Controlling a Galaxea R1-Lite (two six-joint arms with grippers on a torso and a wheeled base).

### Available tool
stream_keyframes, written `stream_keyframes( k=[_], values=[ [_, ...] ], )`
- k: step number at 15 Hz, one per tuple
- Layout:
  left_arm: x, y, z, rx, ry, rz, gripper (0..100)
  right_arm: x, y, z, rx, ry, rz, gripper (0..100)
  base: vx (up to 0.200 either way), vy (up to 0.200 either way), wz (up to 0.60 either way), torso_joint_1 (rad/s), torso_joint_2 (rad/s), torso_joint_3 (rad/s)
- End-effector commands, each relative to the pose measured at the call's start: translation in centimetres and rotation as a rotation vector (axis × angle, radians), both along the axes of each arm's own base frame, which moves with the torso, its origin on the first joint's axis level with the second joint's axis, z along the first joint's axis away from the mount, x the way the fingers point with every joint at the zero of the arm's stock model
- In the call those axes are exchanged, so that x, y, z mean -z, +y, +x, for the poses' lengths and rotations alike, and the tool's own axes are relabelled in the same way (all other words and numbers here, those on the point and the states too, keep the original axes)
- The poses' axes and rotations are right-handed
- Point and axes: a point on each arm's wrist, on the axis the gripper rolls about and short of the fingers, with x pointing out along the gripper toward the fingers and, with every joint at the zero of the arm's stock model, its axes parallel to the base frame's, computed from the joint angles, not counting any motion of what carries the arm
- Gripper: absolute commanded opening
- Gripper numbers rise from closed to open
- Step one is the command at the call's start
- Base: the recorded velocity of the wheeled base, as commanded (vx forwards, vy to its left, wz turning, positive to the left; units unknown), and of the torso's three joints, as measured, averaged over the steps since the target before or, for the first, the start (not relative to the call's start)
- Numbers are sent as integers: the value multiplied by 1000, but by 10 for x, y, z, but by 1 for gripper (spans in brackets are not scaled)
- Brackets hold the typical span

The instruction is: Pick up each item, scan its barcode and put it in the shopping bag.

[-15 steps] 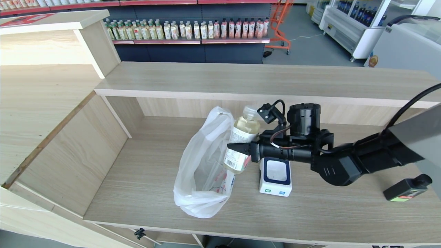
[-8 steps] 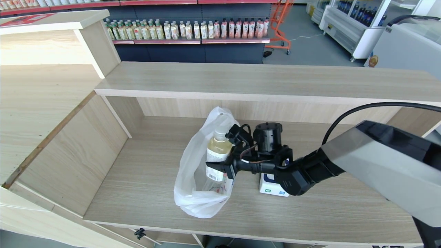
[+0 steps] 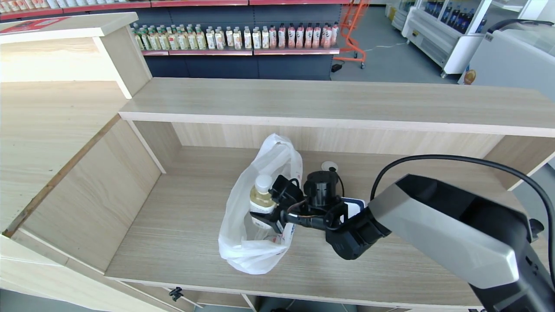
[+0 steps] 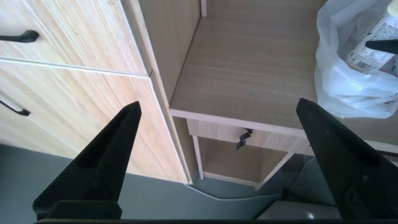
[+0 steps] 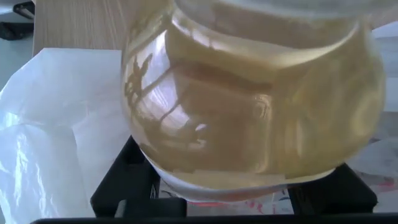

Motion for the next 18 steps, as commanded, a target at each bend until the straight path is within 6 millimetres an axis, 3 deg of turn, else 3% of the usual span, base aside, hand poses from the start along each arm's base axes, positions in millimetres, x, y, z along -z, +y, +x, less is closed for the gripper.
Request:
stream_keyframes(
  k=[1,2,3,7,10,11,14,15,18],
  values=[
    [0,0,0,-1,0,0,100,15,-2,1,5,1,-5,0,0,0,0,0,0,0],
    [0,0,0,-1,0,0,100,16,-4,0,8,3,-7,0,0,0,0,0,0,0],
    [0,0,0,0,0,0,100,18,-6,1,12,7,-10,100,0,0,0,0,0,0],
    [0,0,0,-1,0,0,100,11,-16,-3,30,29,13,100,0,0,0,0,0,0],
    [0,0,0,-1,0,0,100,-32,-31,-17,73,252,169,100,0,0,0,0,0,0],
    [0,0,0,0,0,0,100,-59,-46,-21,115,375,231,100,0,0,0,0,0,0],
    [0,0,0,-1,0,0,100,-116,-80,-40,185,535,319,100,0,0,0,0,0,0],
    [0,0,0,-1,0,0,100,-124,-92,-51,204,555,310,100,0,0,0,0,0,0],
    [0,0,0,-1,0,0,100,-137,-155,-100,294,588,294,100,0,0,0,0,0,0]
  ],
)
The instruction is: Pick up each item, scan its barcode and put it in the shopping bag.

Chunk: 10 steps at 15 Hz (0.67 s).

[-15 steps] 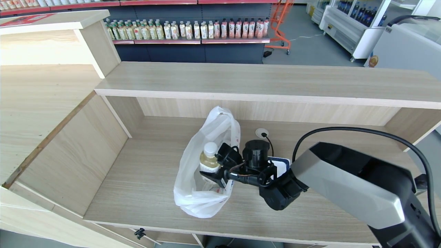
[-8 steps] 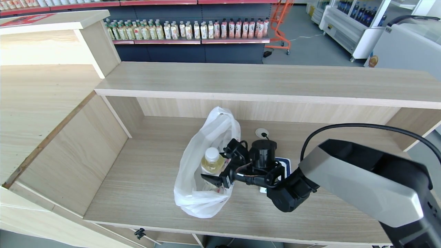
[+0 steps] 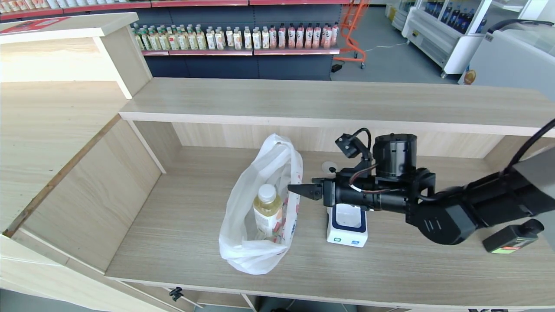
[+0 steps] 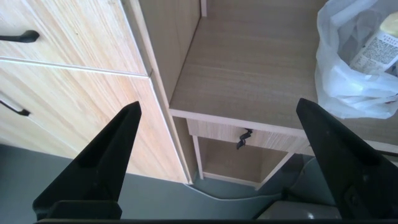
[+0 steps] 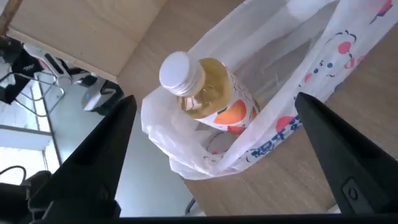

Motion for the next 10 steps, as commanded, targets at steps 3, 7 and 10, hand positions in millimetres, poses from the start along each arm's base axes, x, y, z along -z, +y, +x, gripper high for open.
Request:
stream_keyframes(
  k=[3,7,10],
  values=[
    [0,0,0,0,0,0,100,-41,-106,-72,175,-97,-98,100,0,0,0,0,0,0],
    [0,0,0,-1,0,0,100,-52,-170,-84,420,-254,-292,100,0,0,0,0,0,0],
    [0,0,0,0,0,0,100,-49,-183,-89,494,-237,-308,100,0,0,0,0,0,0]
  ],
)
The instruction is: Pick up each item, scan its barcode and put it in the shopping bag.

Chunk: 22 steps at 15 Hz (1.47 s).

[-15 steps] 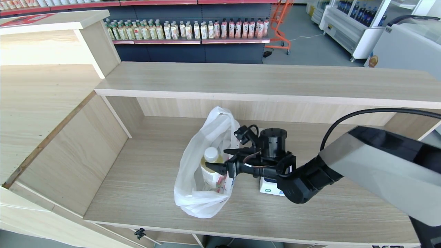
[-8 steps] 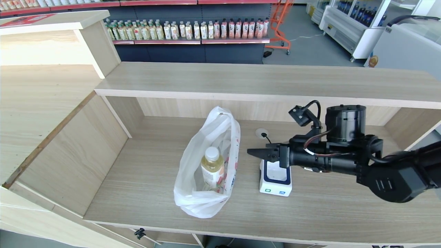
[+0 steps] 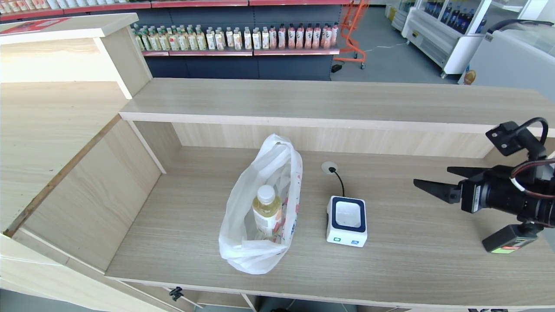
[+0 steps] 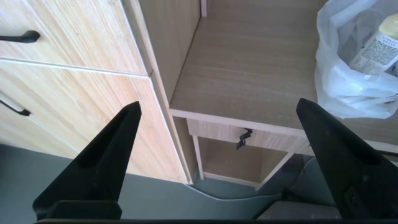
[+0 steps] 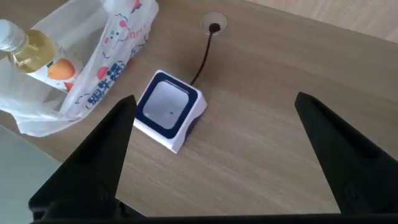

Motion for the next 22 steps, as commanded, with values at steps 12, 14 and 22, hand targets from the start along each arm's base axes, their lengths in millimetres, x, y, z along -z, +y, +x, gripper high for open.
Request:
stream_keyframes(
  k=[12,14,22],
  values=[
    [0,0,0,-3,-7,-38,100,12,-11,-7,49,45,1,100,-100,-100,0,0,0,1],
    [0,0,0,-3,-5,-38,100,14,-11,-8,51,53,0,100,-100,-100,0,1,1,4],
    [0,0,0,-1,-4,-26,100,31,-18,2,168,119,-41,100,-200,-200,0,4,4,0]
  ],
)
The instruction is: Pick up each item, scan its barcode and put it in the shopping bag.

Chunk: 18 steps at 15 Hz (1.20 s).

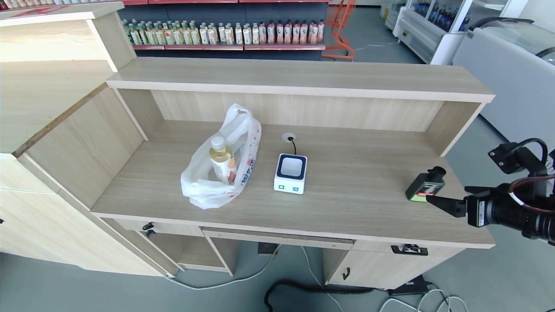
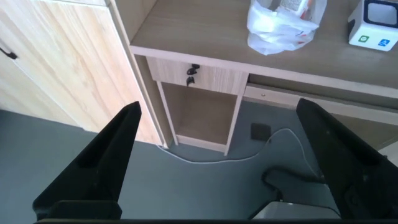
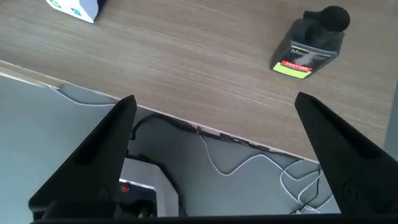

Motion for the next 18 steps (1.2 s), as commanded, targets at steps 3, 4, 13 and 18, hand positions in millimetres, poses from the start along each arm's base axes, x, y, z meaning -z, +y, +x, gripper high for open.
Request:
stream_keyframes(
  k=[3,4,13,18],
  values=[
    [0,0,0,0,1,7,100,4,-4,17,5,12,-22,100,0,0,0,0,0,0],
    [0,0,0,2,6,16,100,3,-7,20,5,1,-54,100,0,-200,0,7,7,2],
    [0,0,0,1,3,22,100,26,-37,31,-27,92,-312,100,133,-111,0,4,3,1],
    [0,0,0,1,2,22,100,30,-35,49,-10,295,-450,100,0,0,0,0,0,0]
  ],
)
